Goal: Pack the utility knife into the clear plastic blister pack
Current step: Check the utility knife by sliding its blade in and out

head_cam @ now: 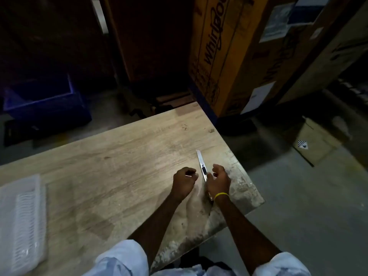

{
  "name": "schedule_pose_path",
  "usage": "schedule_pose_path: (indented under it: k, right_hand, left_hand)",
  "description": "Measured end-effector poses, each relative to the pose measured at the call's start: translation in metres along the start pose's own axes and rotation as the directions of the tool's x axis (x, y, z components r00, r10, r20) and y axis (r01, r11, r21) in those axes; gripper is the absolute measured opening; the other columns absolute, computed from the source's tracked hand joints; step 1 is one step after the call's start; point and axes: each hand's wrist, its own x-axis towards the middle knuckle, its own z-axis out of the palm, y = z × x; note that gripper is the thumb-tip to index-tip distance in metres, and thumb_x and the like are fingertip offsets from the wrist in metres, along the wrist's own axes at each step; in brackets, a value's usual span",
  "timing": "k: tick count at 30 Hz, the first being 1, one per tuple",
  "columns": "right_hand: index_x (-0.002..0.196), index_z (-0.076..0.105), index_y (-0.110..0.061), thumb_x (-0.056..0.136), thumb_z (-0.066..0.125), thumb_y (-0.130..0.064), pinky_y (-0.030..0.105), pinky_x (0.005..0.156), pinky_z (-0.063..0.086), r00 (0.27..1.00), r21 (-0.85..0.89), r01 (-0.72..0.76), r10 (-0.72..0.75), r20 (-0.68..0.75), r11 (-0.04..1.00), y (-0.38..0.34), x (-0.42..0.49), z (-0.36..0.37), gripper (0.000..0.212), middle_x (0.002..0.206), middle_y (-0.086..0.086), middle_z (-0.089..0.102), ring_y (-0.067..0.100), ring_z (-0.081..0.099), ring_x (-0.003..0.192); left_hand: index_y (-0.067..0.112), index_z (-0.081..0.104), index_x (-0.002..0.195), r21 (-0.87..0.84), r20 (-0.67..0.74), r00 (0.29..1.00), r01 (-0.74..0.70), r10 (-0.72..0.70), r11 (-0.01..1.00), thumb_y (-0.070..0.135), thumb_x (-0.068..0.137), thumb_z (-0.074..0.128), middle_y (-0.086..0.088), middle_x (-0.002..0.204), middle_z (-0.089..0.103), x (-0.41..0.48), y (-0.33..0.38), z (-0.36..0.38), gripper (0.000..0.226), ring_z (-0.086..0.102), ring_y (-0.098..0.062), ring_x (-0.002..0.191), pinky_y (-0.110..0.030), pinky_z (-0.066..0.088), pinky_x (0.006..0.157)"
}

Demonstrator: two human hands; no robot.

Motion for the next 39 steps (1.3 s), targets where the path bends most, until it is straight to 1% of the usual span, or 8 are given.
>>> schedule_pose_path:
  k: [4,8,12,18,23,32,36,39]
  right_hand:
    - [0.113,0.066,-0.009,0.082,0.071,-0.011,0.027,0.092,0.047,0.977,0.014,-0.206,0.205,0.065,0.978,0.000,0.022,-0.006,0.032,0.104,0.010,0.073,0.026,0.068,0.099]
    - [0.104,0.072,-0.011,0.081,0.067,-0.012,0.035,0.098,0.049,0.966,-0.040,-0.246,0.248,0.078,0.969,0.012,0.033,-0.002,0.024,0.102,0.011,0.075,0.029,0.066,0.102]
    - [0.089,0.075,-0.013,0.080,0.069,-0.010,0.040,0.095,0.052,0.965,-0.045,-0.241,0.244,0.093,0.970,0.018,0.040,0.002,0.012,0.095,0.010,0.076,0.030,0.068,0.095]
    - [0.090,0.078,-0.014,0.077,0.070,-0.010,0.030,0.093,0.050,0.954,-0.062,-0.271,0.276,0.116,0.961,0.015,0.044,0.003,0.016,0.099,0.008,0.076,0.029,0.068,0.098]
    - [0.090,0.079,-0.016,0.077,0.072,-0.020,0.029,0.090,0.051,0.943,-0.107,-0.271,0.286,0.171,0.957,0.016,0.049,0.005,0.015,0.098,0.007,0.077,0.029,0.068,0.097]
    - [0.094,0.078,-0.016,0.082,0.070,-0.027,0.028,0.084,0.050,0.955,-0.167,-0.218,0.246,0.168,0.961,0.013,0.043,0.010,0.018,0.100,0.010,0.076,0.030,0.068,0.097]
    - [0.088,0.077,-0.013,0.083,0.071,-0.024,0.027,0.080,0.050,0.953,-0.060,-0.210,0.218,0.209,0.976,0.006,0.040,0.007,0.014,0.095,0.011,0.076,0.028,0.068,0.089]
    - [0.076,0.077,-0.015,0.082,0.070,-0.024,0.041,0.078,0.059,0.926,0.008,-0.169,0.155,0.343,0.986,-0.001,0.038,0.009,0.013,0.079,0.006,0.076,0.026,0.071,0.079]
  left_hand:
    - [0.007,0.072,0.102,-0.223,0.070,0.962,0.272,-0.263,0.936,0.013,0.085,0.068,-0.008,0.079,0.072,0.010,0.002,0.014,0.019,0.066,-0.017,0.064,-0.021,0.048,0.053]
    - [0.003,0.067,0.108,-0.271,0.114,0.928,0.372,-0.354,0.888,0.005,0.084,0.061,-0.010,0.079,0.069,0.016,-0.006,0.026,0.025,0.062,-0.019,0.063,-0.026,0.048,0.060]
    - [0.005,0.067,0.109,-0.318,0.137,0.920,0.391,-0.366,0.864,0.003,0.087,0.059,-0.010,0.088,0.071,0.019,-0.008,0.039,0.024,0.065,-0.019,0.072,-0.029,0.052,0.066]
    - [0.026,0.079,0.070,-0.304,0.104,0.923,0.384,-0.371,0.872,0.017,0.066,0.067,-0.005,0.083,0.079,0.026,-0.012,0.052,0.016,0.072,-0.022,0.078,-0.039,0.058,0.082]
    - [0.022,0.082,0.076,-0.303,0.114,0.927,0.374,-0.357,0.876,0.006,0.076,0.061,-0.010,0.080,0.076,0.024,-0.011,0.055,0.026,0.063,-0.021,0.071,-0.035,0.051,0.069]
    - [0.019,0.079,0.099,-0.309,0.133,0.947,0.319,-0.291,0.896,0.003,0.085,0.061,-0.011,0.102,0.078,0.017,-0.008,0.056,0.028,0.074,-0.025,0.097,-0.044,0.058,0.093]
    - [0.016,0.077,0.102,-0.325,0.130,0.953,0.302,-0.274,0.896,0.002,0.086,0.059,-0.011,0.102,0.077,0.013,0.000,0.040,0.028,0.074,-0.021,0.092,-0.033,0.061,0.085]
    - [0.005,0.073,0.106,-0.373,0.093,0.953,0.300,-0.287,0.878,0.002,0.085,0.062,-0.016,0.090,0.076,0.010,0.011,0.016,0.024,0.071,-0.022,0.069,-0.027,0.058,0.059]
